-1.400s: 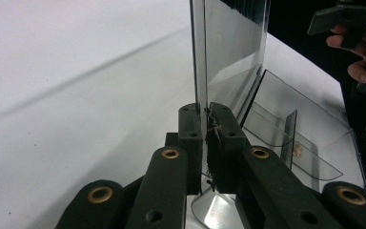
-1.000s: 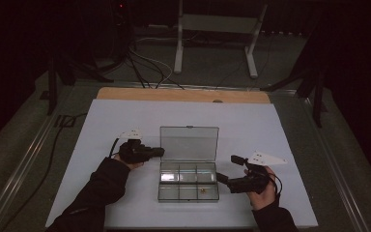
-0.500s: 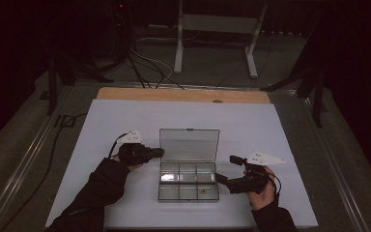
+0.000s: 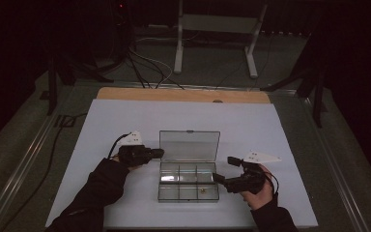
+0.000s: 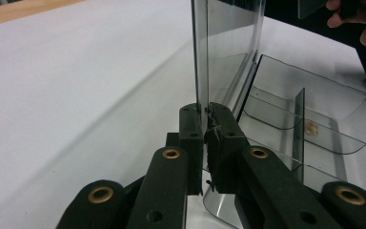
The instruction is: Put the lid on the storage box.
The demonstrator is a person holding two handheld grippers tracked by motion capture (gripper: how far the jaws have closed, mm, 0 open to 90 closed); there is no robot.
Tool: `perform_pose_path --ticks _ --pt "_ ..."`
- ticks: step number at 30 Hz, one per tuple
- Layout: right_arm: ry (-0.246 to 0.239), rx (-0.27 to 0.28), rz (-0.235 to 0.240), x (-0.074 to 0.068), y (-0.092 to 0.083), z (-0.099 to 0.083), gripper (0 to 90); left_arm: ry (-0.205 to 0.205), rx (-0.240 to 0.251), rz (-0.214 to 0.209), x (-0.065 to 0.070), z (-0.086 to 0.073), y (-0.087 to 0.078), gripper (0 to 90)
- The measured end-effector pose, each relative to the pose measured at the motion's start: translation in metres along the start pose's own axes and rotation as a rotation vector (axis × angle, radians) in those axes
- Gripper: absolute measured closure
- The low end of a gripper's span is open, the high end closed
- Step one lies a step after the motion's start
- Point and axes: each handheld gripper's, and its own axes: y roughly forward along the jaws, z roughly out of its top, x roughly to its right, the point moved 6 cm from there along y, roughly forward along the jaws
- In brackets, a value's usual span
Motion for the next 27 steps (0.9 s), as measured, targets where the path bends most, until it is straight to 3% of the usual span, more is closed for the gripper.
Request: perform_pose_path --ticks 4,8,14,18,23,27 --pt "0.037 -0.007 -0.01 0.002 0.001 0.0 14.9 0.014 0.0 0.004 0.0 0.0 0.0 87.8" --pt "0.025 -0.017 -0.02 0.002 0.002 0.0 20.5 0.02 0.0 0.003 0.001 0.0 0.0 87.8" --pt "-0.005 -0.047 -0.07 0.005 0.001 -0.002 44.6 0.037 0.002 0.006 0.001 0.0 -0.001 87.8" --pt "-0.004 -0.083 -0.054 0.006 0.004 -0.003 60.3 0.055 0.003 0.007 0.002 0.0 -0.001 87.9" --pt "0.01 -0.1 -0.074 0.009 0.007 -0.003 74.5 0.079 0.003 0.01 0.003 0.0 -0.001 87.9" --pt "0.026 -0.115 -0.073 0.011 0.008 -0.003 85.9 0.124 0.006 0.02 0.005 -0.001 -0.002 87.9"
